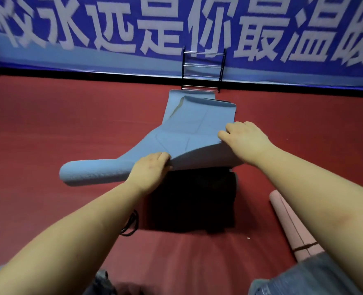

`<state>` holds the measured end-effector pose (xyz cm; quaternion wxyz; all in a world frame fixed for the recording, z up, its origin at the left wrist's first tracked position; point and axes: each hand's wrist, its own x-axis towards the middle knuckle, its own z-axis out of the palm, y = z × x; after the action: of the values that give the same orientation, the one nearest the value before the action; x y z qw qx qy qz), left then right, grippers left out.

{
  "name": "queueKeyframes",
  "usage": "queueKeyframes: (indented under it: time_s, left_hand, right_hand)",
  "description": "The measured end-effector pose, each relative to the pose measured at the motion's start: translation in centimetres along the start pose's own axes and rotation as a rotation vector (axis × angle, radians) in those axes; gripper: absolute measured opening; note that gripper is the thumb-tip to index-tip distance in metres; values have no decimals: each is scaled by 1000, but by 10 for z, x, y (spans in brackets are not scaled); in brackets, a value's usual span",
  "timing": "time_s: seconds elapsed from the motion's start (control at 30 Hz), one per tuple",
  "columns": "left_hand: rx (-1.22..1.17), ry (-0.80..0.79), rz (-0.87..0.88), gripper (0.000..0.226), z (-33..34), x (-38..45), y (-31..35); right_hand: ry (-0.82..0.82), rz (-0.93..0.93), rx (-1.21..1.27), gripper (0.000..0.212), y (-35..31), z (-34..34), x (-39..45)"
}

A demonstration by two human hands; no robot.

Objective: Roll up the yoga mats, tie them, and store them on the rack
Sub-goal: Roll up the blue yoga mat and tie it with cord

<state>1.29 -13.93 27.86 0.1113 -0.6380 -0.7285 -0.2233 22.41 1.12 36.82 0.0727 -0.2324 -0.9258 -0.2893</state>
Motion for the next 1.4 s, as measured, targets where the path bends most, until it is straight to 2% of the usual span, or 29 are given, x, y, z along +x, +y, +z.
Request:
queueKeyframes:
  time_s: [0.07, 0.13, 0.27, 0.4, 0.47, 0.53, 0.67, 0.73, 0.83, 0.97, 1.1, 1.17, 1.27, 1.4]
  left_hand:
    - [-7, 17, 39, 17, -4, -6, 13]
    - [17, 25, 109, 16, -4, -12, 23]
    - [70, -33, 187, 28, 2, -16, 34]
    - [44, -162, -29, 24, 23, -23, 31]
    - [5, -276, -128, 25, 35, -32, 26]
    - [-31, -363, -183, 26, 49, -41, 21]
    - [-79, -476, -223, 30, 78, -52, 20]
    - [-116, -524, -247, 32, 99, -59, 21]
    - [-196, -624, -328, 35, 139, -72, 16]
    - [-283, -793, -408, 29, 190, -101, 5]
    - [-315, -864, -415, 28, 235, -120, -12]
    - [-324, -894, -432, 29, 252, -128, -22]
    - [-320, -948, -461, 29, 276, -144, -37]
    - [-343, -1032, -497, 27, 304, -166, -42]
  right_hand:
    - [26, 36, -38, 27, 6, -9, -14]
    - [-28, 70, -76, 25, 15, -8, -34]
    - [-41, 132, -43, 40, 30, 3, -70]
    - [-212, 184, 3, 21, 7, 27, -88]
    - [-354, 174, 32, 27, -13, 44, -90]
    - [-429, 151, 92, 32, -39, 64, -90]
    - [-455, 113, 326, 41, -98, 100, -87]
    - [-404, 109, 412, 48, -126, 119, -87]
    - [-376, 93, 501, 45, -164, 150, -94]
    - [-545, 30, 521, 37, -209, 193, -115]
    - [-566, 105, 568, 47, -237, 236, -118]
    - [-614, 111, 641, 44, -246, 247, -116]
    - [-587, 148, 587, 35, -267, 264, -118]
    - [-549, 230, 537, 34, -298, 290, -143]
